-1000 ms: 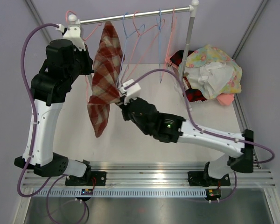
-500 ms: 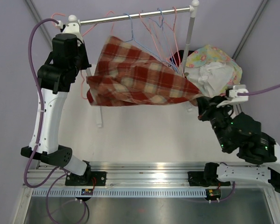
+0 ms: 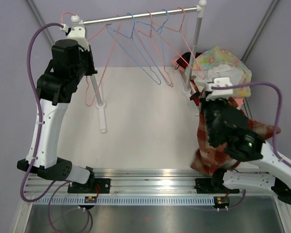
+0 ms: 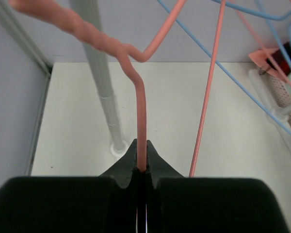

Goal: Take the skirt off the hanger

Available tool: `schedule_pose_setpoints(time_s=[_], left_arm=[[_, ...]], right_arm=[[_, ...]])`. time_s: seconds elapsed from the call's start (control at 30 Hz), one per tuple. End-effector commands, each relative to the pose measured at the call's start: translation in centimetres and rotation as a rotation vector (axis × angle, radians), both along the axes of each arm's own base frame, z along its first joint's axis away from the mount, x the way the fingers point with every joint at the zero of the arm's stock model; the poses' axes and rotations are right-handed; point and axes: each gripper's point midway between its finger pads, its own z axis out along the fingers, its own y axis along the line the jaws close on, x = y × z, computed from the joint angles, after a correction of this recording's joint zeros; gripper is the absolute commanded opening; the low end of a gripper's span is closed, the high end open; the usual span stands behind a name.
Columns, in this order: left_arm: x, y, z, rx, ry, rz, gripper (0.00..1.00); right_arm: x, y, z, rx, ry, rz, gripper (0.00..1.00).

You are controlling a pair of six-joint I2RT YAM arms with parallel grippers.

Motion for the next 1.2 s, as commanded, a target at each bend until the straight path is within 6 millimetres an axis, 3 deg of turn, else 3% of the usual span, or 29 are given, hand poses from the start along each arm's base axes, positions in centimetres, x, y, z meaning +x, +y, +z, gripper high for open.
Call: schedule_pose_setpoints(time_s=[0.0,0.07,0.1,0.17,0.2,0.23,0.27,0.3,0.33,0.43,0.53,0.6,0.63,0.7,0.73,0.8,0.87,0.9,0.97,1.0,1.03,1.1,1.13,1.17], left_arm=[[-1.4,-2.3,3.8,-0.049,-0.132,-0.135,0.0],[-1.9,-2.7,3.7,-0.055,-0.132,-0.16,0.0],[-2.2,-2.7,3.7,-0.057,-0.136,-0.168,0.0],[-2.7,-3.0,3.7,-0.061,-0.142,-0.193,0.0],[-3.1,-2.9,3.6,-0.063,-0.143,-0.197,0.0],[-3.3,-3.1,3.5,-0.066,-0.144,-0.208,0.0],[-3.4,-3.1,3.5,-0.066,-0.144,-0.209,0.0],[-3.7,-3.0,3.3,-0.067,-0.142,-0.214,0.0],[-3.8,-3.2,3.1,-0.07,-0.139,-0.222,0.0],[-4.4,-3.3,2.7,-0.078,-0.137,-0.236,0.0],[-4.7,-3.3,2.5,-0.081,-0.136,-0.238,0.0],[-4.8,-3.2,2.6,-0.085,-0.143,-0.238,0.0],[-4.8,-3.3,2.6,-0.085,-0.142,-0.238,0.0],[-4.7,-3.3,2.7,-0.092,-0.145,-0.235,0.0],[-4.6,-3.4,2.8,-0.097,-0.143,-0.233,0.0],[-4.3,-3.5,3.0,-0.103,-0.144,-0.229,0.0],[-3.8,-3.5,3.0,-0.106,-0.139,-0.221,0.0],[-3.6,-3.6,3.2,-0.107,-0.145,-0.22,0.0],[-3.1,-3.6,3.1,-0.104,-0.146,-0.208,0.0],[-2.8,-3.6,3.0,-0.104,-0.143,-0.203,0.0],[-2.3,-3.6,2.8,-0.104,-0.139,-0.193,0.0],[-1.5,-3.5,2.5,-0.101,-0.133,-0.171,0.0],[-1.3,-3.4,2.9,-0.106,-0.142,-0.161,0.0],[-0.9,-3.4,2.8,-0.105,-0.137,-0.152,0.0]], right_arm=[[3.1,-0.8,2.3,0.037,-0.028,-0.032,0.0],[5.1,-1.3,2.9,0.04,-0.023,-0.041,0.0],[6.4,-3.4,3.1,0.025,-0.023,-0.119,0.0],[8.7,-4.2,4.1,0.012,-0.028,-0.146,0.0],[9.9,-7.0,4.5,0.015,-0.031,-0.225,0.0],[10.3,-8.1,6.3,0.043,-0.062,-0.241,0.0],[12.2,-8.0,6.2,0.046,-0.054,-0.229,0.0],[13.2,-10.7,6.7,0.052,-0.064,-0.299,0.0],[15.1,-10.7,8.0,0.072,-0.085,-0.286,0.0],[18.2,-13.2,10.0,0.084,-0.113,-0.344,0.0],[23.9,-13.1,13.0,0.074,-0.166,-0.347,0.0],[26.2,-13.0,13.7,0.07,-0.188,-0.342,0.0],[28.4,-12.8,13.4,0.074,-0.204,-0.334,0.0],[30.3,-13.5,13.8,0.098,-0.277,-0.331,0.0],[32.3,-13.3,12.3,0.101,-0.265,-0.316,0.0],[34.1,-13.8,11.8,0.102,-0.302,-0.315,0.0],[36.9,-14.6,8.7,0.125,-0.272,-0.331,0.0],[37.6,-16.3,7.4,0.153,-0.252,-0.355,0.0],[40.2,-17.0,2.4,0.263,-0.164,-0.345,0.0],[40.6,-19.7,0.7,0.279,-0.137,-0.388,0.0],[41.5,-20.0,-2.6,0.279,-0.073,-0.406,0.0],[41.3,-21.4,-5.1,0.259,-0.034,-0.492,0.0],[40.9,-21.9,-7.5,0.243,0.014,-0.523,0.02],[40.5,-22.6,-8.0,0.243,0.004,-0.571,0.1]])
